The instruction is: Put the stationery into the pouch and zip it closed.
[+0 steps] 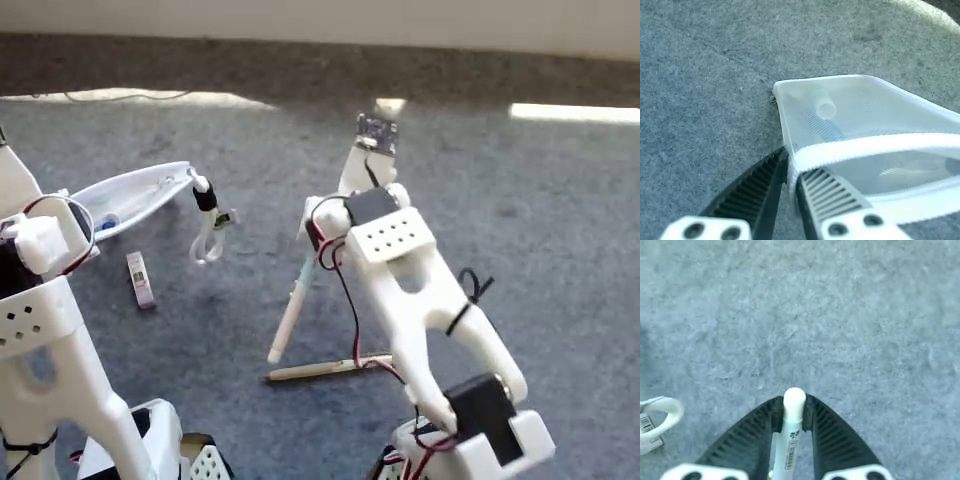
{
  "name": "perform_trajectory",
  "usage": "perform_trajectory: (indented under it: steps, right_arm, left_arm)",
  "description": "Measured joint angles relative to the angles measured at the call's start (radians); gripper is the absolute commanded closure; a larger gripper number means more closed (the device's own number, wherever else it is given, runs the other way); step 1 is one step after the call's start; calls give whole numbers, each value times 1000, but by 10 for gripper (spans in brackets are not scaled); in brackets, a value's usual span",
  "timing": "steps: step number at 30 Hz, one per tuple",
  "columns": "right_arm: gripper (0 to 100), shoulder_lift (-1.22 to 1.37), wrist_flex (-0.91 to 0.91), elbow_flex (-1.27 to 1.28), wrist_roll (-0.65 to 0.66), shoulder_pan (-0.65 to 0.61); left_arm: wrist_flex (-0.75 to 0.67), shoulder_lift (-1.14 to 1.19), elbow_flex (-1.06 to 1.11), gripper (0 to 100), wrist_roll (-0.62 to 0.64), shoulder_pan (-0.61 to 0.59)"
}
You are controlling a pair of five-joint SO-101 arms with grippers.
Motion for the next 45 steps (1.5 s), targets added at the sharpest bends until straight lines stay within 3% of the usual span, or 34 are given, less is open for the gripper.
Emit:
perform_trajectory:
  steps: [19,32,45]
  right_arm:
    - [994,-442,-9,195,0,-34]
    - [994,-824,-350,569,84,-55]
    - [994,-911,-482,594,84,-80]
  left_arm:
    - [0,0,0,993,0,0]
    - [0,0,0,993,0,0]
    - [0,0,0,993,0,0]
